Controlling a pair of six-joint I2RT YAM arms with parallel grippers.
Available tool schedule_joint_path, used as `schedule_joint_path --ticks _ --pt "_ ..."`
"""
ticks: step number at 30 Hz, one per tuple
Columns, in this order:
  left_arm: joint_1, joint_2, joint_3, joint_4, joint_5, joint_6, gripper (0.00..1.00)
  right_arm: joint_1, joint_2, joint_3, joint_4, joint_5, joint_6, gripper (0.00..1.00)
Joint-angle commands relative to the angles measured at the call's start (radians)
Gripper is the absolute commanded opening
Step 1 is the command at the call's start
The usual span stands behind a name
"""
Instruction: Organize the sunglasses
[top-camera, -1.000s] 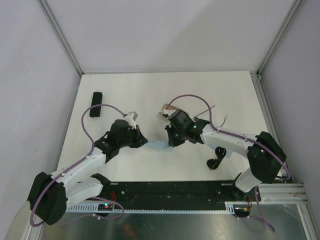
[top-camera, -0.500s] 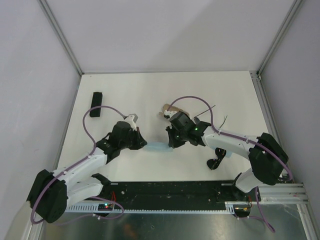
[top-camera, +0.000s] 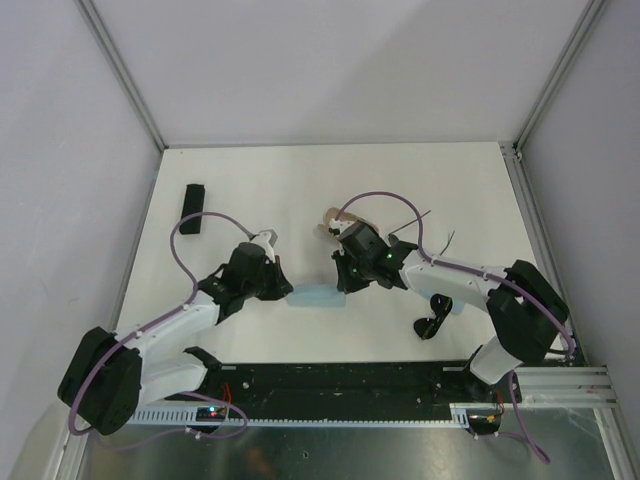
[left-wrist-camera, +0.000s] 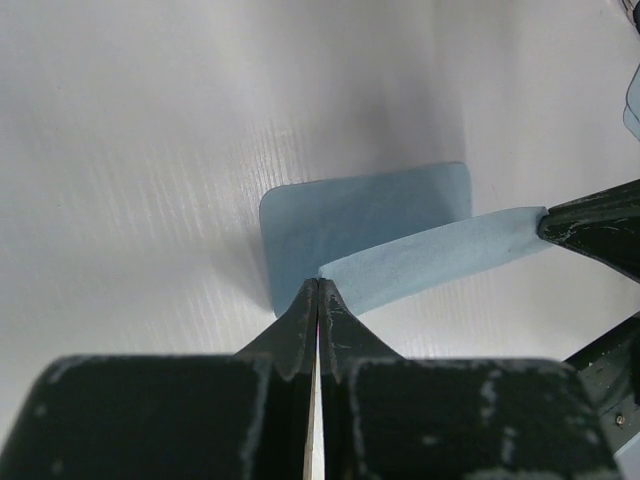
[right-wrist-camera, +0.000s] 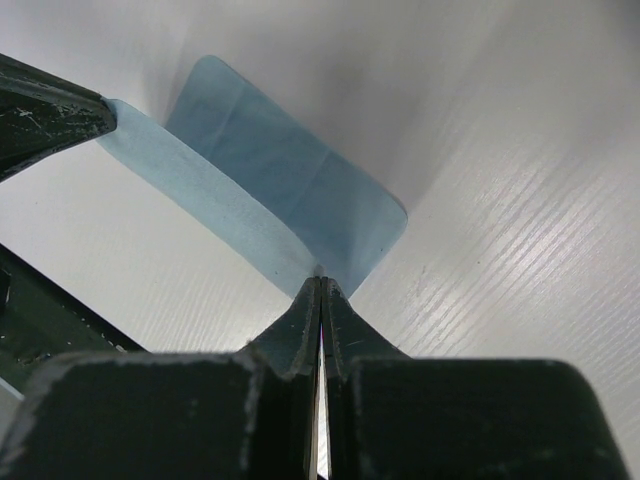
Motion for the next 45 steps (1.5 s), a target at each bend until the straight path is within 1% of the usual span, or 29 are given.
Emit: schedule_joint_path --ticks 1,24,45 --pt "-0.007 0.011 0.023 0.044 -0.015 0.019 0.0 -0.004 0.016 -0.001 0.025 0.022 0.0 0.0" --pt "-0.008 0.099 0.039 0.119 -0.016 0.035 0.0 -0.009 0.076 -0.002 0.052 0.06 -0.006 0.0" --pt "-0.009 0.164 0.042 0.203 -0.043 0.08 0.0 -0.037 0.105 -0.002 0.069 0.054 -0.015 0.0"
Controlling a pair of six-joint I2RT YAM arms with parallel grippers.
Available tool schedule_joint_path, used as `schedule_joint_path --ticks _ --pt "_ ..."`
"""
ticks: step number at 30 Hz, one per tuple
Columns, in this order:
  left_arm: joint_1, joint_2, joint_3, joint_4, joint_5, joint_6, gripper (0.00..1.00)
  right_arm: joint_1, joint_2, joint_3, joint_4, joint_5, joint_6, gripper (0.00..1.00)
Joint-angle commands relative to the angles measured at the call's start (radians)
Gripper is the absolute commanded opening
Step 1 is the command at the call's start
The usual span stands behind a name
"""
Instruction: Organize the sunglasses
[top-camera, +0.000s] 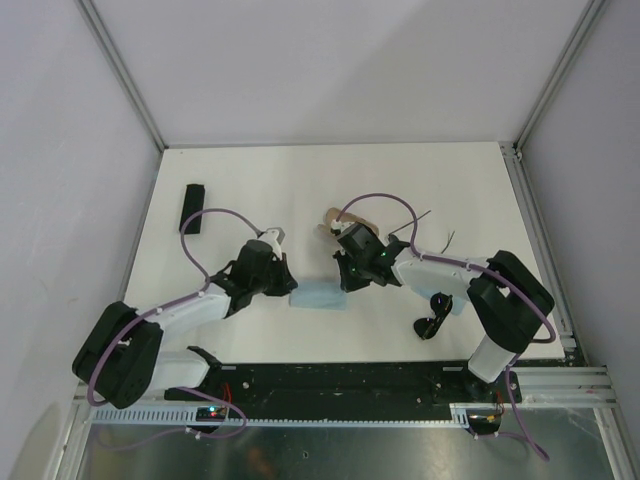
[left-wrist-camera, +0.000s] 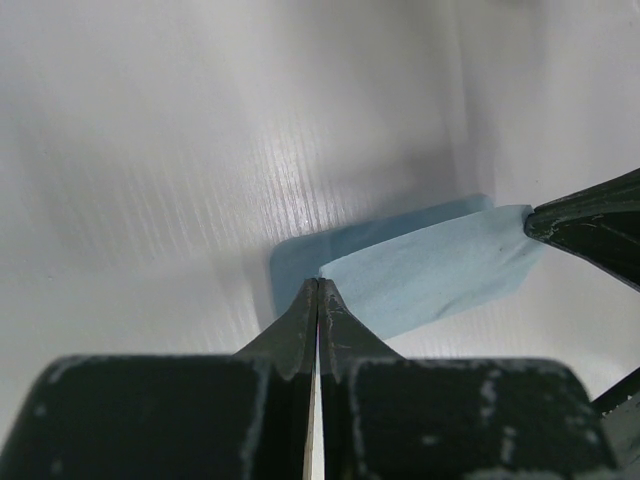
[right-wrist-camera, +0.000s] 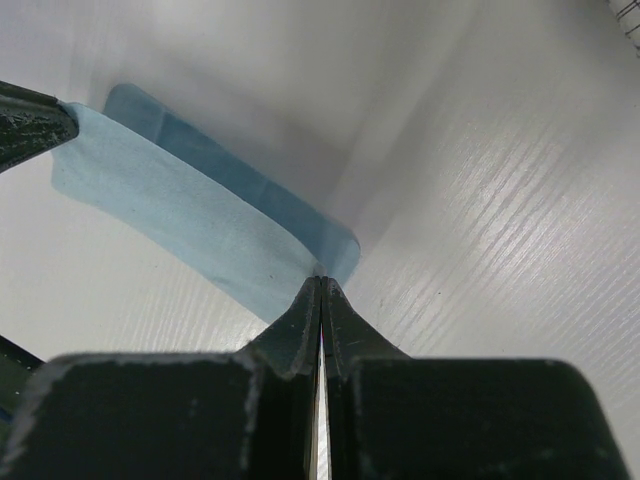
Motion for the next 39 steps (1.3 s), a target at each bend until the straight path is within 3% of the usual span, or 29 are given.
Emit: schedule_joint_path --ticks 1,17,22,25,27,31,39 --pt "-0.007 0.014 0.041 0.047 -0.039 0.039 0.0 -0.006 0.013 0.001 0.029 0.012 -0.014 0.0" --pt "-0.007 0.114 0.067 0.091 -0.044 0.074 0.03 -0.018 0.032 0.001 0.041 0.008 -0.013 0.02" --pt "-0.007 0.108 0.075 0.092 -0.05 0.07 0.4 -0.023 0.029 0.001 0.032 0.07 0.003 0.33" --pt "-0.006 0.054 0.067 0.086 -0.057 0.067 0.57 -0.024 0.007 0.001 0.015 0.092 0.011 0.4" --pt "-0.007 0.013 0.063 0.067 -0.071 0.061 0.62 -0.023 -0.01 0.002 -0.002 0.11 0.014 0.42" --pt "-0.007 -0.05 0.057 -0.003 -0.075 0.039 0.63 -0.005 -0.044 0.001 -0.041 0.128 0.021 0.43" --pt "-0.008 -0.115 -0.015 -0.112 -0.026 -0.051 0.56 0.066 -0.095 -0.061 -0.061 0.155 0.128 0.42"
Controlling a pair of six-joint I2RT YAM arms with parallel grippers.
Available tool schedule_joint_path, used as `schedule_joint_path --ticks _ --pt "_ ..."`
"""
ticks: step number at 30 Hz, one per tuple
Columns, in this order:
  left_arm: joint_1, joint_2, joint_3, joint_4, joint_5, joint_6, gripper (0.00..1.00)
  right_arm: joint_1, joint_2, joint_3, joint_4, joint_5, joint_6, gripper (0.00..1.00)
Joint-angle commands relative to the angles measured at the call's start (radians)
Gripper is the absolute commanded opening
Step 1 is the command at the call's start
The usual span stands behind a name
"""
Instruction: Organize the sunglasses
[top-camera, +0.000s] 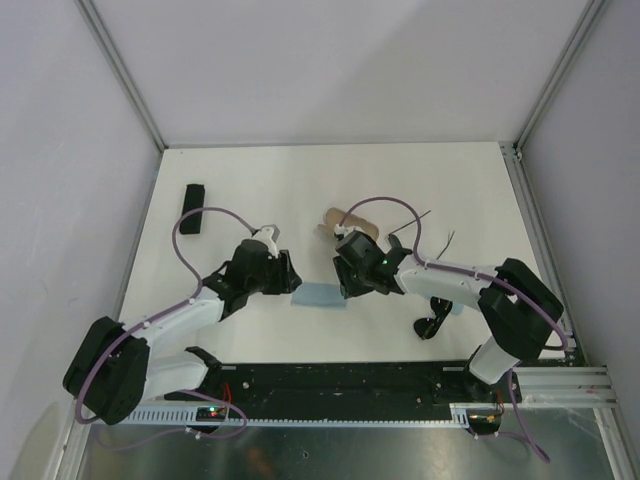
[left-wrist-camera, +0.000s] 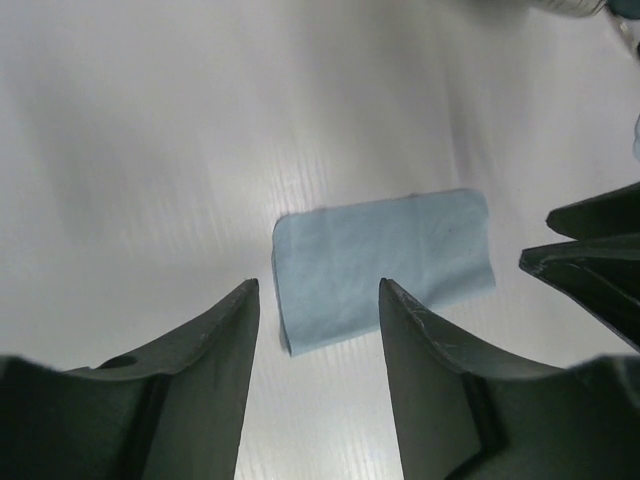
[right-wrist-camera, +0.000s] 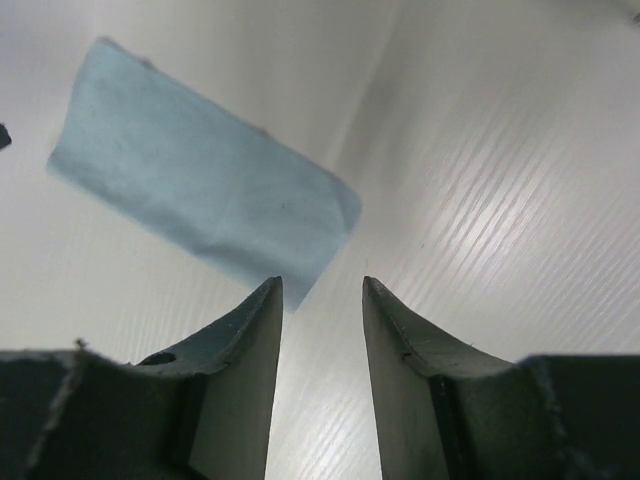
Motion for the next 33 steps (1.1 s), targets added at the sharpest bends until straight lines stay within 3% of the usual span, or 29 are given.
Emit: schedule_joint_path --ticks 1,10,23,29,33 --pt "-0.007 -0.037 -0.04 -0.062 0.013 -0.051 0.55 0.038 -0.056 -0.058 -0.002 0.029 0.091 0.42" --pt "-0.015 -0.018 -0.061 -0.078 0.028 -0.067 0.52 0.112 -0.044 -0.111 0.045 0.048 0.189 0.4" --pt "-0.02 0.019 -0.057 -0.077 0.025 -0.059 0.49 0.123 0.035 -0.111 0.093 0.021 0.191 0.33" --pt "-0.021 0.028 -0.054 -0.076 0.026 -0.057 0.49 0.131 0.061 -0.111 0.096 0.022 0.189 0.22" --pt "-0.021 0.038 -0.05 -0.076 0.031 -0.055 0.47 0.135 0.066 -0.11 0.095 0.023 0.18 0.03"
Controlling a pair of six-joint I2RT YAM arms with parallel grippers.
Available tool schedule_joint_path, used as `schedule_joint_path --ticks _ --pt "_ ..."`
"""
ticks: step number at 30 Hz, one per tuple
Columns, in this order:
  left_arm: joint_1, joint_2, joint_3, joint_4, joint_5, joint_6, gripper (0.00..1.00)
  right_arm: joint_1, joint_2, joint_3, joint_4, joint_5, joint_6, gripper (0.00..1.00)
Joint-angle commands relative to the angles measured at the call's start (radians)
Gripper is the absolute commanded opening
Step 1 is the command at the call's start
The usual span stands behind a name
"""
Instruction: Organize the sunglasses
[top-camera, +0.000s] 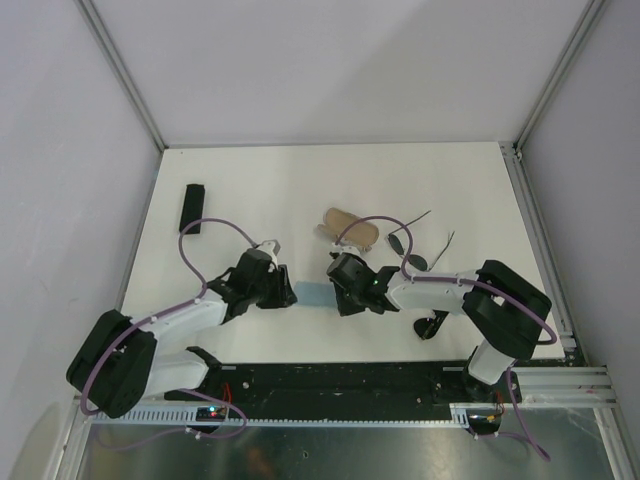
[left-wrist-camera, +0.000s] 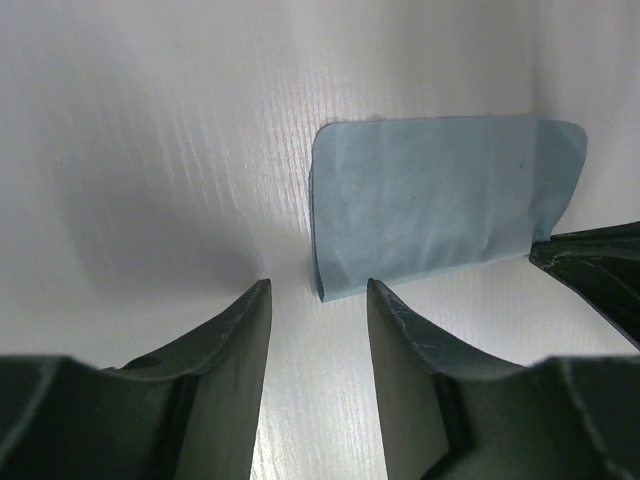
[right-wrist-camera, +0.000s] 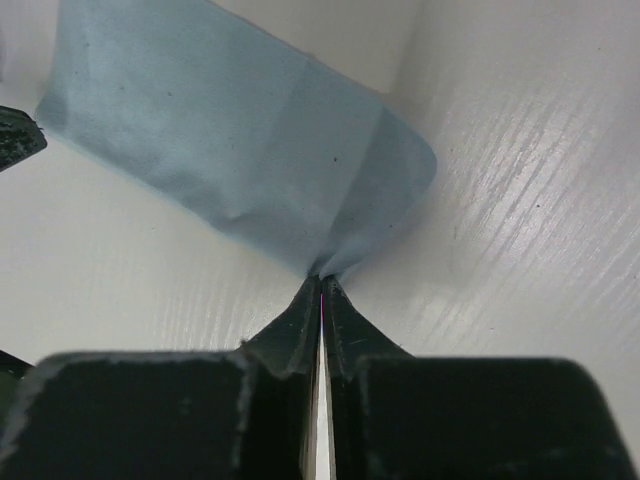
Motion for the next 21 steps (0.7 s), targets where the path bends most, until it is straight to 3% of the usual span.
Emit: schedule_joint_path --ticks 1,13,21 --pt "-0.007 0.013 0.012 0.01 0.012 -0.001 0.47 0.011 0.031 -0.003 -0.016 0.013 -0.001 0.02" --pt "-0.017 0.072 0.03 0.01 0.026 0.009 0.44 0.009 0.015 -0.001 -0.015 0.01 -0.01 0.0" --pt "-0.044 0.108 0.033 0.008 0.057 0.008 0.31 0.001 0.009 -0.001 -0.014 0.003 -0.016 0.0"
